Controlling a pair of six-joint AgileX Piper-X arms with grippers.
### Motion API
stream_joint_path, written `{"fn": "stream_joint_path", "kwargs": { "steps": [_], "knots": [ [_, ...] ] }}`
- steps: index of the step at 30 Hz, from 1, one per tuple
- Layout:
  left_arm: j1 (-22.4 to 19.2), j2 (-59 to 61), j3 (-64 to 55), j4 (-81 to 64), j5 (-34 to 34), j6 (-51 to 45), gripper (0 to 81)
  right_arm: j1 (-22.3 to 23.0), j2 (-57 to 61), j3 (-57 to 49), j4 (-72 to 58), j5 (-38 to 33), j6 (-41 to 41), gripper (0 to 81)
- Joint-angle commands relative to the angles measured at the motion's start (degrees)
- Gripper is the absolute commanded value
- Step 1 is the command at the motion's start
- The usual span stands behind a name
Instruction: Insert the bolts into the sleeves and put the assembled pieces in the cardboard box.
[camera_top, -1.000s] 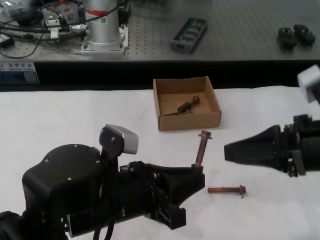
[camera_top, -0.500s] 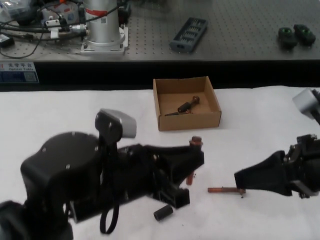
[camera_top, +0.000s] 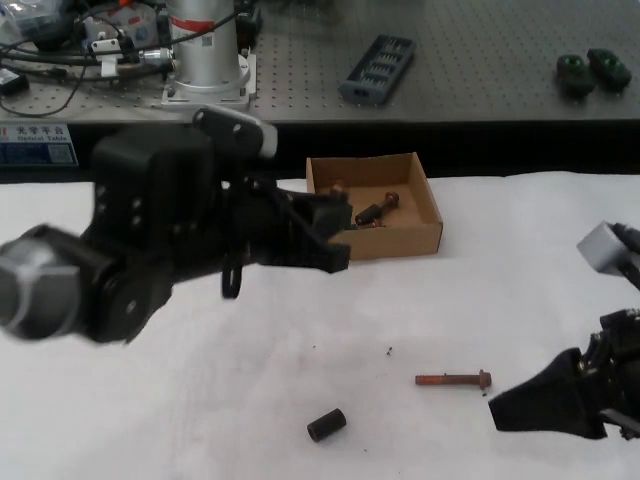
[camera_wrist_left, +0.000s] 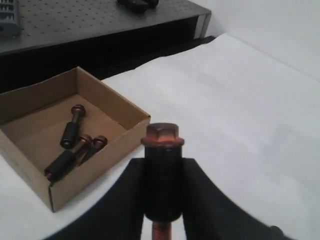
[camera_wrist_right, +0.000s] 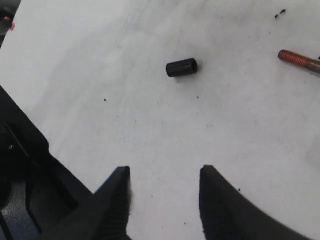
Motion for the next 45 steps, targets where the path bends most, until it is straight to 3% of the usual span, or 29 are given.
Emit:
{"fn": "stream_joint_path", "kwargs": {
  "steps": [1,9,25,45],
  "knots": [
    [0.17,1.73,-3.42,0.54,1.21,1.82,12.5,-0.08,-1.31,-0.28,1.29,-1.2,-1.15,27.5],
    [0.17,10.33,-13.4,2.41,2.28,2.81,12.5,-0.08,-10.16,2.48,2.57,-0.94,-1.95,23.2],
    [1.78,18.82,-22.03,3.05,1.84,8.12,12.5,-0.08,-26.54,9.75,3.27,-2.08,8.37,23.2],
    [3.47,21.73,-28.28,10.54,2.69,15.06,12.5,-0.08,-27.8,9.75,3.27,-2.08,9.66,23.2]
  ]
}}
